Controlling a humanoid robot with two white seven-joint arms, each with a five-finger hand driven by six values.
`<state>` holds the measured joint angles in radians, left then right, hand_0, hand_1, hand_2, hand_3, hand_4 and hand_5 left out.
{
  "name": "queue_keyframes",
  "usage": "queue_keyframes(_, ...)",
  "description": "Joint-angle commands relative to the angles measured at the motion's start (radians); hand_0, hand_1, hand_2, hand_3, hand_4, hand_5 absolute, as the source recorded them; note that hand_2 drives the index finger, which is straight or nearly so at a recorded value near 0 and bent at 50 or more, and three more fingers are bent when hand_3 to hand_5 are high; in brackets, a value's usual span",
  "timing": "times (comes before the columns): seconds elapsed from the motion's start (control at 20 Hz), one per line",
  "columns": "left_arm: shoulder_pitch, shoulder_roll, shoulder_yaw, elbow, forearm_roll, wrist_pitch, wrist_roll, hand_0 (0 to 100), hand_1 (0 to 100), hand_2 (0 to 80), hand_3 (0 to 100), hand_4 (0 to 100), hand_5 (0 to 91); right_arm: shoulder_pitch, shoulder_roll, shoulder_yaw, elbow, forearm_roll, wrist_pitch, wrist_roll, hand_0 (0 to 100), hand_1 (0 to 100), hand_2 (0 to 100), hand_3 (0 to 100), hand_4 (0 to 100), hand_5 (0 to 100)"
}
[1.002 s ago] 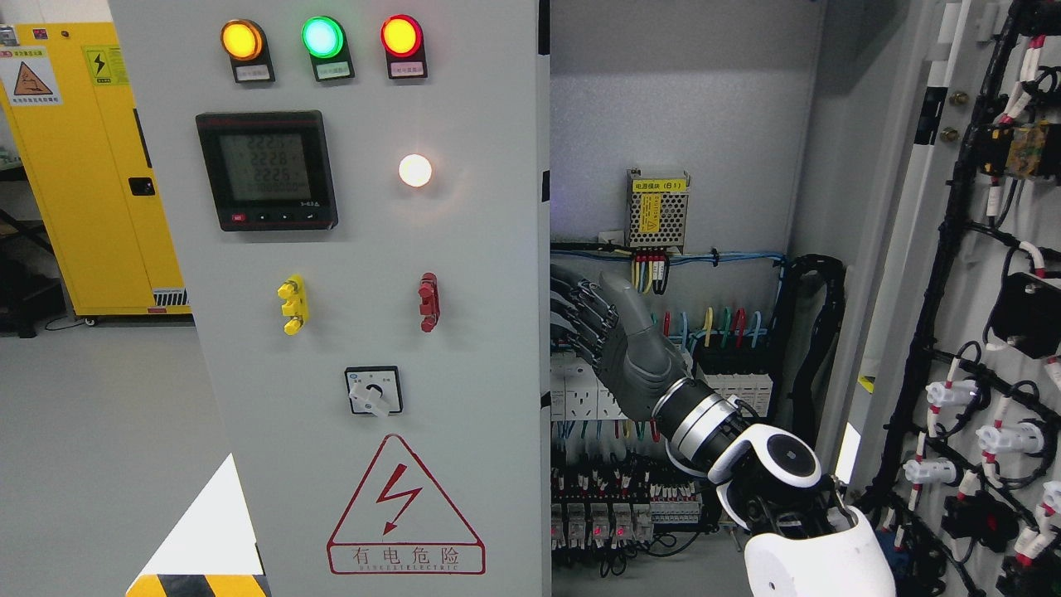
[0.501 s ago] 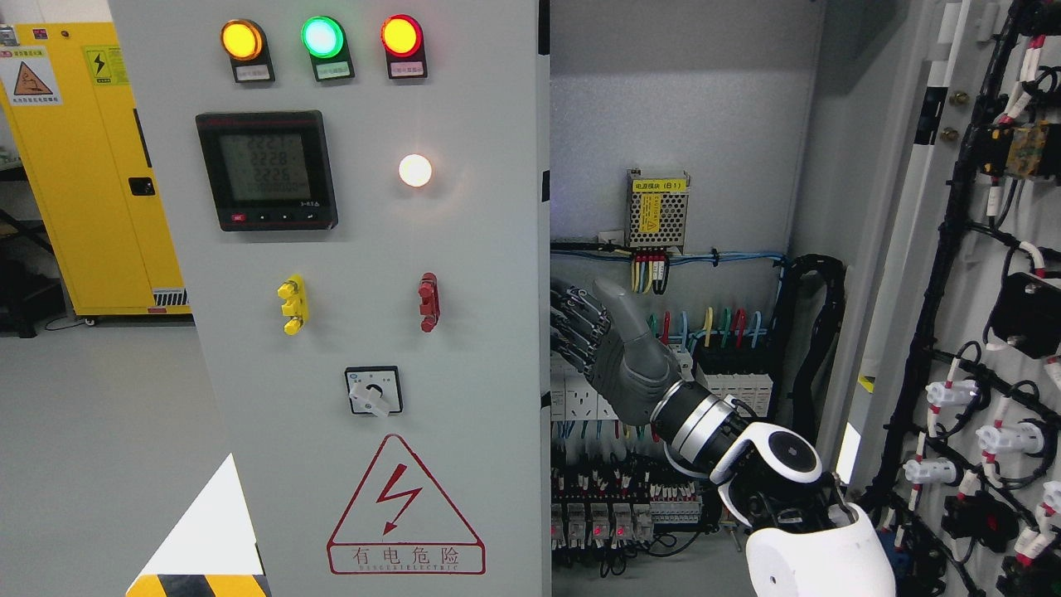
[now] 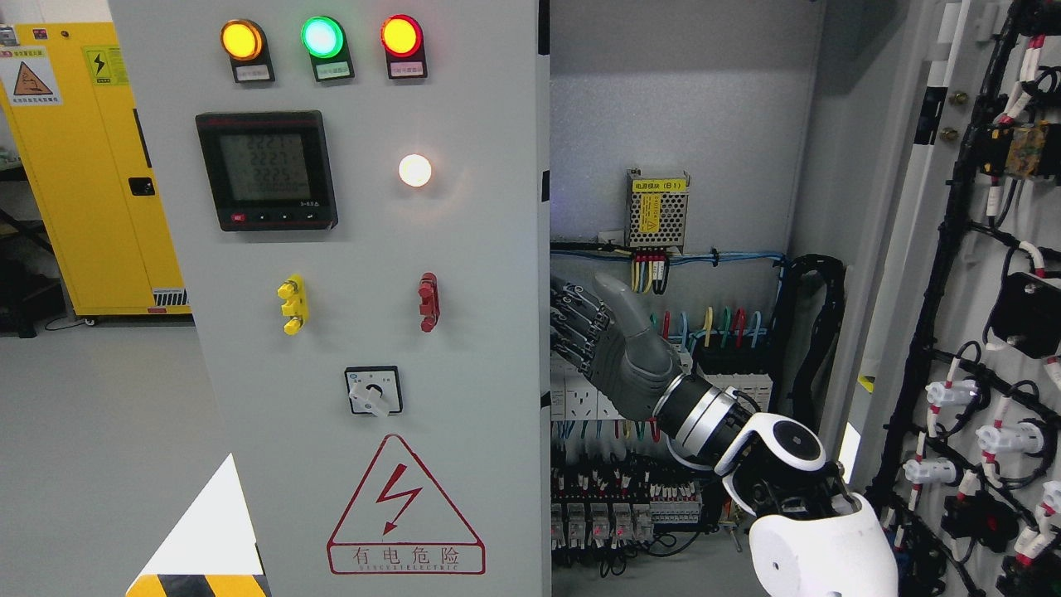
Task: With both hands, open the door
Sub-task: 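Hook the right hand's fingers behind the light-panel door's inner edge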
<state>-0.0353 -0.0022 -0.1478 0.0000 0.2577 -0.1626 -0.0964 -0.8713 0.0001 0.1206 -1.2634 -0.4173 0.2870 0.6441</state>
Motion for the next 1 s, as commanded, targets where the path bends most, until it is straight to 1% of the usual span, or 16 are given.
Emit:
queue_keyframes(0.0, 0.0, -0.032, 0.001, 0.018, 0.0, 0.0, 0.003, 0, 0, 0.0, 0, 0, 0.0, -0.008, -0.034, -0.019, 0.033, -0.001, 0.0, 0.015, 24, 0, 0, 0, 0, 0)
queue_keyframes(0.1, 0.0, -0.032, 0.001, 0.017, 0.0, 0.0, 0.003, 0, 0, 0.0, 0, 0, 0.0, -0.014, -0.034, -0.019, 0.033, -0.001, 0.001, 0.017, 24, 0, 0, 0, 0, 0)
queue_keyframes(0.15, 0.0, -0.032, 0.001, 0.017, 0.0, 0.0, 0.003, 0, 0, 0.0, 0, 0, 0.0, -0.015, -0.034, -0.019, 0.035, 0.0, 0.001, 0.032, 24, 0, 0, 0, 0, 0)
queue_keyframes(0.2, 0.0, -0.032, 0.001, 0.018, 0.0, 0.0, 0.003, 0, 0, 0.0, 0, 0, 0.0, -0.017, -0.034, -0.021, 0.033, 0.0, 0.003, 0.064, 24, 0, 0, 0, 0, 0)
queue_keyframes(0.25, 0.0, -0.032, 0.001, 0.018, 0.0, 0.0, 0.003, 0, 0, 0.0, 0, 0, 0.0, -0.017, -0.034, -0.019, 0.033, 0.002, 0.007, 0.083, 24, 0, 0, 0, 0, 0)
queue_keyframes(0.5, 0.0, -0.032, 0.001, 0.018, 0.0, 0.0, 0.003, 0, 0, 0.0, 0, 0, 0.0, -0.026, -0.034, -0.021, 0.033, 0.0, 0.009, 0.094, 24, 0, 0, 0, 0, 0)
queue_keyframes(0.95, 0.0, -0.032, 0.001, 0.018, 0.0, 0.0, 0.003, 0, 0, 0.0, 0, 0, 0.0, -0.034, -0.035, -0.019, 0.041, 0.0, 0.012, 0.097, 24, 0, 0, 0, 0, 0)
